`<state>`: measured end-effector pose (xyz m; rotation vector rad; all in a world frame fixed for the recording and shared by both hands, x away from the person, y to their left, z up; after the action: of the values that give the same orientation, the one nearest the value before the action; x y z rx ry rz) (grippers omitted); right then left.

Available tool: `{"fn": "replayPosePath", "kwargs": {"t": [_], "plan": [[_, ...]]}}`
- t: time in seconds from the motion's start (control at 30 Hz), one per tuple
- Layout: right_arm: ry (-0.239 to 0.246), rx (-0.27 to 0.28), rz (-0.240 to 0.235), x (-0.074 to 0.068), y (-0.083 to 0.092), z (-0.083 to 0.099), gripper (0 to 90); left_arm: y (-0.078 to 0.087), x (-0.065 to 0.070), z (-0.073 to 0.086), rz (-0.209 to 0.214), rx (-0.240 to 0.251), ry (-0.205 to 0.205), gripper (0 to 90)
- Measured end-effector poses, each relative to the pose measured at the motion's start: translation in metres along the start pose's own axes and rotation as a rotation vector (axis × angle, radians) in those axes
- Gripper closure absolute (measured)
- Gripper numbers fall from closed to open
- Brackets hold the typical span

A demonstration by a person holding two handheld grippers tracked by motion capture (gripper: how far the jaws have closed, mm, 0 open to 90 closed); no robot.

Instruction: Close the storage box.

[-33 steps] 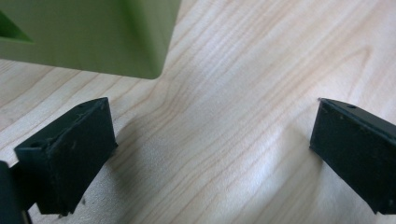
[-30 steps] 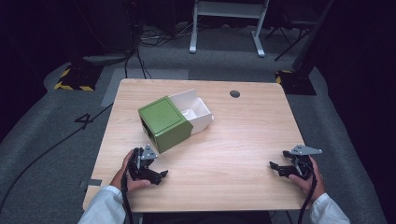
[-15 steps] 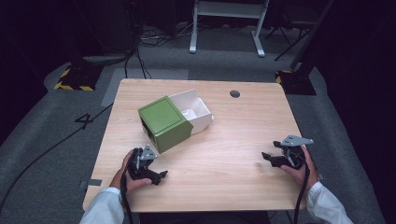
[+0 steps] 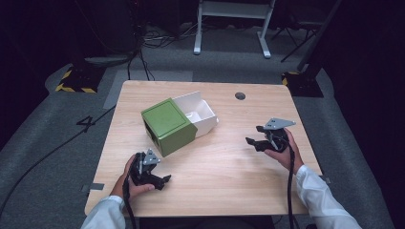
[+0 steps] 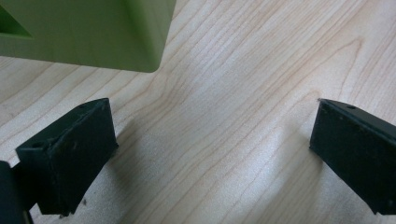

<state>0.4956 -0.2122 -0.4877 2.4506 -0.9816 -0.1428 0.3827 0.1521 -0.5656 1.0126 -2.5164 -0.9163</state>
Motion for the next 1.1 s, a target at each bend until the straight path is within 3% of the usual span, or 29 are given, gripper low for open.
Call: {"fn": "replayPosePath", "kwargs": {"t": [0.33,0.4,0.6,0.83,1.1], "plan": [[-0.013,0.071,-0.027,-0.004,-0.031,-0.038,32.0,0.001,0.001,0.001,-0.012,0.003,0.008,0.4],[-0.013,0.070,-0.024,-0.004,-0.034,-0.039,32.7,0.002,0.001,0.001,-0.012,0.001,0.006,0.4],[-0.057,0.065,-0.033,-0.002,-0.064,-0.052,39.9,0.006,0.004,0.005,-0.012,0.003,0.010,0.4],[-0.017,0.054,-0.025,-0.009,-0.085,-0.064,42.2,0.008,0.005,0.007,-0.011,-0.002,0.000,0.4],[-0.065,0.032,-0.037,-0.013,-0.111,-0.067,46.9,0.009,0.007,0.008,-0.007,-0.001,0.002,0.4]]}}
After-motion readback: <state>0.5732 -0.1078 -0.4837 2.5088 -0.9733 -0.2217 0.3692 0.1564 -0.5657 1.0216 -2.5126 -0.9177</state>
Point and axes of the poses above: each handheld gripper's, and its own axes: y roughly backward along the jaws, z roughly out of its underside, x roughly to its right, the point moved 8 cm from there along -y, roughly forward along the jaws, and after that the axes turned 8 degrees about x, right-handed, at the moved point
